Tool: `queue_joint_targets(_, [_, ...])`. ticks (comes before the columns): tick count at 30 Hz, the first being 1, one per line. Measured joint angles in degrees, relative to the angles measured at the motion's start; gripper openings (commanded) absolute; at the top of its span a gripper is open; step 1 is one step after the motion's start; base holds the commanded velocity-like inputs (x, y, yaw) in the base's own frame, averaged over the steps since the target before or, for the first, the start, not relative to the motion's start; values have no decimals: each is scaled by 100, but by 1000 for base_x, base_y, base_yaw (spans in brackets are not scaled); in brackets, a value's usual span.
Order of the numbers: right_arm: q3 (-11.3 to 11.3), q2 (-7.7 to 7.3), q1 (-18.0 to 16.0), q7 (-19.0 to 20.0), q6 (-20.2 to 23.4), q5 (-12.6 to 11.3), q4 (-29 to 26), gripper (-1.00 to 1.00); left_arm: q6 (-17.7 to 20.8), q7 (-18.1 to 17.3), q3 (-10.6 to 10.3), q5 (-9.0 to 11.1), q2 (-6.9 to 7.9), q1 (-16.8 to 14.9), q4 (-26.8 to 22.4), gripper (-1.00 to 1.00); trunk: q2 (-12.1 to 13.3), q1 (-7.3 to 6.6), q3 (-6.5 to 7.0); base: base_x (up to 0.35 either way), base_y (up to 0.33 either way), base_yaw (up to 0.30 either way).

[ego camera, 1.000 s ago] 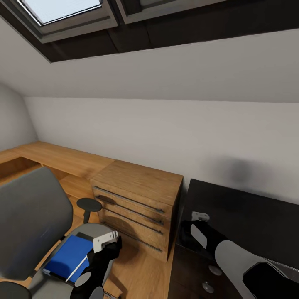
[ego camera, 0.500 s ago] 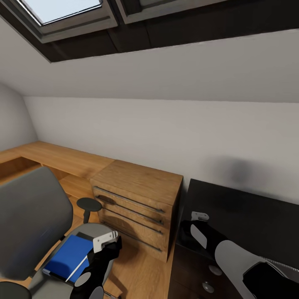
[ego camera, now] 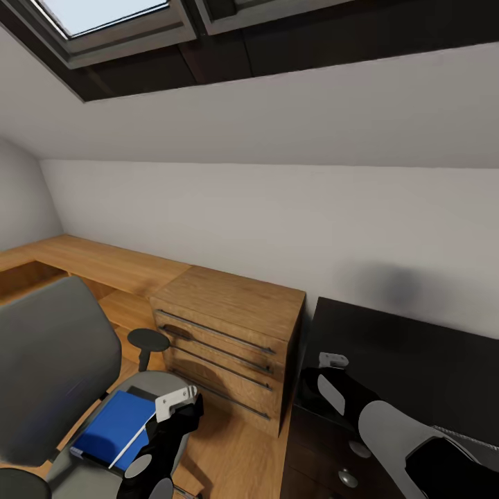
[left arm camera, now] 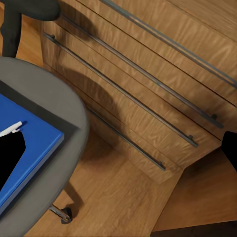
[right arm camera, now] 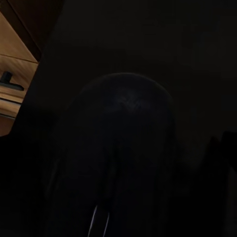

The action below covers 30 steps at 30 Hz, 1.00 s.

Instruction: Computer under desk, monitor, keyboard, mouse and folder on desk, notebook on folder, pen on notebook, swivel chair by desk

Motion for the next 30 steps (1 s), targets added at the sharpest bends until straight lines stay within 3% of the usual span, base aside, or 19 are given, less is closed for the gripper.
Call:
queue_joint_targets(3, [-1,0,-1,2,0,-3,0,100,0,0,0,0,0,0,0,100,0,0,0,0,0,0])
queue_joint_targets(4, [-1,0,-1,2,0,-2,0,-100,0,0,-1,0,0,0,0,100,0,0,0,0,0,0])
queue_joint_targets(30, [4,-1,-2,20,47,46,-10,-100,0,0,-1,0,0,0,8,100,0,0,0,0,0,0])
